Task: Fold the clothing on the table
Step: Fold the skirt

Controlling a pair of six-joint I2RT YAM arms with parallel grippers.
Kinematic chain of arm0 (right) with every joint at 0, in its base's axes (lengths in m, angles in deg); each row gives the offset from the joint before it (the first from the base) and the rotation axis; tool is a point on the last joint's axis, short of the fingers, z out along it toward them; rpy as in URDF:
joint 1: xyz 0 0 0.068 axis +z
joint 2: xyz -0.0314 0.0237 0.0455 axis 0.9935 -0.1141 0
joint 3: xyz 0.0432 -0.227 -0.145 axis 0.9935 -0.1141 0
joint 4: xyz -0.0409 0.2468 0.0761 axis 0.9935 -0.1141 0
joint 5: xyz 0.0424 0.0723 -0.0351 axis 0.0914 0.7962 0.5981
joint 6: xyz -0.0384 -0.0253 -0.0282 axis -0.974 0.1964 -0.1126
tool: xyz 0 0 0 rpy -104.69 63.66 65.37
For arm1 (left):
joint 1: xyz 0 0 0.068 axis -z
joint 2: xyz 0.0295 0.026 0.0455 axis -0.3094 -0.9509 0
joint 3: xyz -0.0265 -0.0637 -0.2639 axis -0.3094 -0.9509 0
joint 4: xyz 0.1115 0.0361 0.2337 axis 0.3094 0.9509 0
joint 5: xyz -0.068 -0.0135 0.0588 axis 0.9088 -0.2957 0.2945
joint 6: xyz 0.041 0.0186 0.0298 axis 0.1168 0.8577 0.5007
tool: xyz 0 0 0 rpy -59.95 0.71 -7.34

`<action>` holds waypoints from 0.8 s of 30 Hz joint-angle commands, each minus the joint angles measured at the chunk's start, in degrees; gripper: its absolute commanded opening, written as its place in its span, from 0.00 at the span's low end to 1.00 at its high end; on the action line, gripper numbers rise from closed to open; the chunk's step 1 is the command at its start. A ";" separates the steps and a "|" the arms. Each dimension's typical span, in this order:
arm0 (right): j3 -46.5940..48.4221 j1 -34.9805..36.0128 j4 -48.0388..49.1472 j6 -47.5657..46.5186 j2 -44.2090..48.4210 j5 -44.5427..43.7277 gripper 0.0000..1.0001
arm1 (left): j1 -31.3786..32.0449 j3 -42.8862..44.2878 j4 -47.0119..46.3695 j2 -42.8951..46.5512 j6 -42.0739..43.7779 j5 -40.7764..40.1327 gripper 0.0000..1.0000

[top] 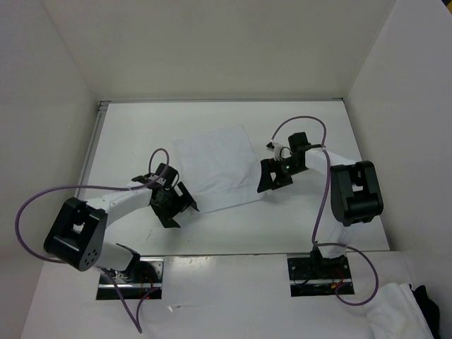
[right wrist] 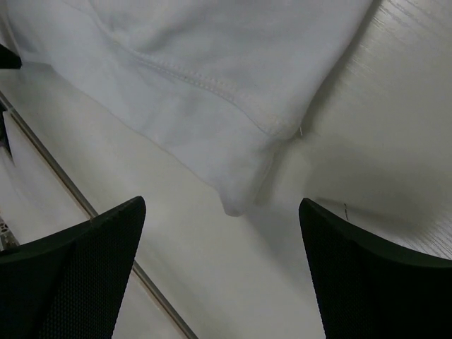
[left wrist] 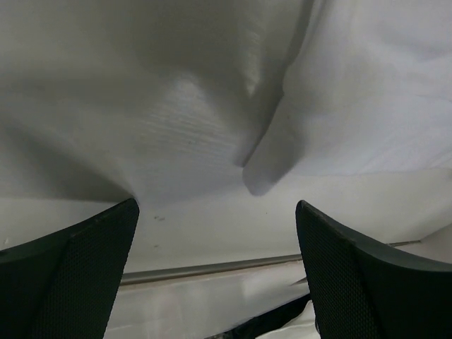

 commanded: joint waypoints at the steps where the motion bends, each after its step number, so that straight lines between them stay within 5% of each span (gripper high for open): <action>1: 2.62 2.35 -0.38 1.51 -0.34 -2.40 0.94 | 1.99 2.10 -4.84 -3.60 -1.96 0.84 0.98; 14: 4.29 4.21 -0.90 3.18 -1.21 -7.78 0.81 | 6.22 5.09 -4.76 -6.08 -6.80 -5.66 0.84; 19: 4.82 4.21 -2.31 2.48 -1.74 -7.24 0.76 | 6.22 5.09 -3.61 -5.02 -7.41 -7.85 0.73; 21: 4.82 4.73 -2.84 2.48 -1.74 -8.03 0.71 | 6.92 5.09 -1.78 -5.02 -7.94 -8.65 0.61; 24: 6.83 4.73 -4.86 1.95 -1.74 -9.52 0.69 | 6.92 5.09 -0.63 -3.88 -7.94 -11.02 0.60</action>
